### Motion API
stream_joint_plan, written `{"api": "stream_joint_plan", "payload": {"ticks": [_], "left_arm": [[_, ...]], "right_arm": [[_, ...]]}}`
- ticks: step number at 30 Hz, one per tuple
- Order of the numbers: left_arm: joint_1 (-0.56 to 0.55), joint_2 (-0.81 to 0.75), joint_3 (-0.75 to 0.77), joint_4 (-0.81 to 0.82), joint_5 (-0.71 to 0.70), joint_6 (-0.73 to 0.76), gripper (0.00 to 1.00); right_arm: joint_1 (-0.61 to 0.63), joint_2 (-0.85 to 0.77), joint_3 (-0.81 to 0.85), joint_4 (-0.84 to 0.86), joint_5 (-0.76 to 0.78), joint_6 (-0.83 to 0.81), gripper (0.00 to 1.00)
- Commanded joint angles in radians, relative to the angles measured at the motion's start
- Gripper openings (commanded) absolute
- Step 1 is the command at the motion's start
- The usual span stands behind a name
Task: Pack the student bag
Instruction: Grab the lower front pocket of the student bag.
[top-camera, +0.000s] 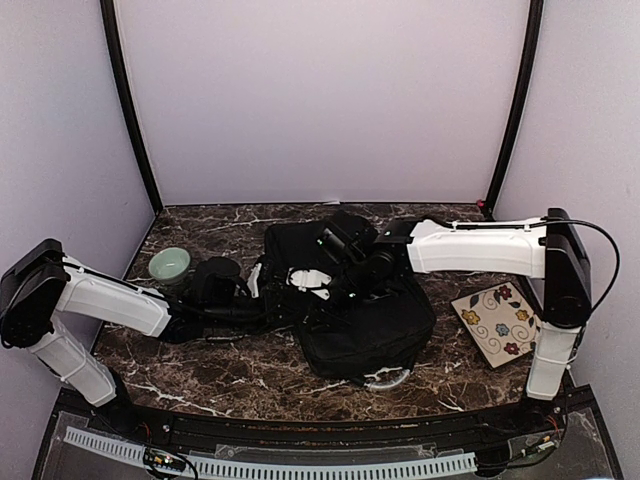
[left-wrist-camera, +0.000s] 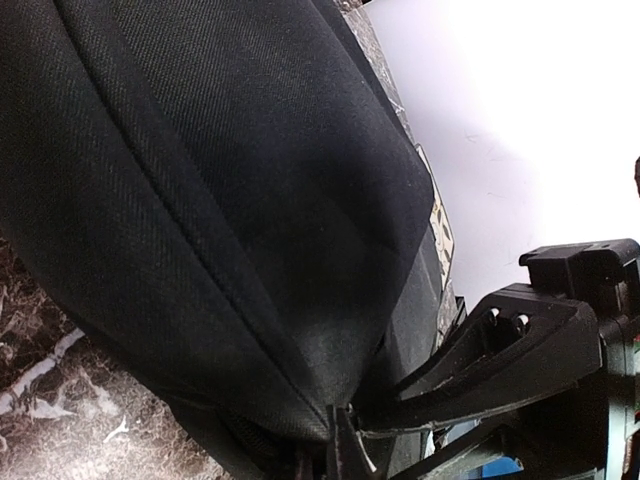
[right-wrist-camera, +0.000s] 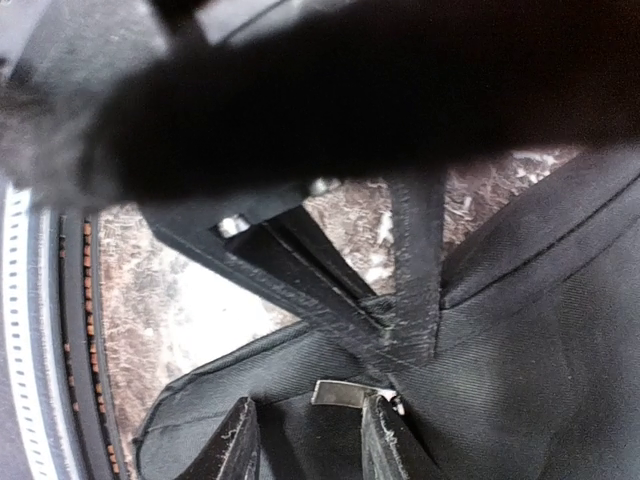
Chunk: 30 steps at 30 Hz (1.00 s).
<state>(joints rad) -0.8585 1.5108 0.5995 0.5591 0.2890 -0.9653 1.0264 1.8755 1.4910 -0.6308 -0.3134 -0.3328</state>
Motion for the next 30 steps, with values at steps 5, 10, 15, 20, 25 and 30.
{"api": "stream_joint_plan", "payload": {"ticks": [5, 10, 15, 20, 25, 30], "left_arm": [[-0.017, -0.04, 0.008, 0.149, 0.055, 0.014, 0.0], [-0.017, -0.036, 0.007, 0.16, 0.056, 0.01, 0.0], [-0.017, -0.018, 0.013, 0.177, 0.062, 0.002, 0.0], [-0.017, -0.013, 0.012, 0.182, 0.065, -0.003, 0.0], [-0.017, -0.017, 0.006, 0.169, 0.052, -0.001, 0.0], [-0.016, -0.016, 0.003, 0.153, 0.038, 0.004, 0.0]], "right_arm": [[0.049, -0.048, -0.048, 0.12, 0.341, -0.012, 0.36], [0.076, -0.071, -0.068, 0.15, 0.372, -0.039, 0.37], [0.094, -0.066, -0.069, 0.171, 0.419, -0.026, 0.36], [0.095, -0.06, -0.046, 0.163, 0.462, -0.011, 0.27], [0.092, -0.074, -0.056, 0.157, 0.46, -0.012, 0.08], [0.079, -0.09, -0.063, 0.147, 0.452, 0.01, 0.01]]}}
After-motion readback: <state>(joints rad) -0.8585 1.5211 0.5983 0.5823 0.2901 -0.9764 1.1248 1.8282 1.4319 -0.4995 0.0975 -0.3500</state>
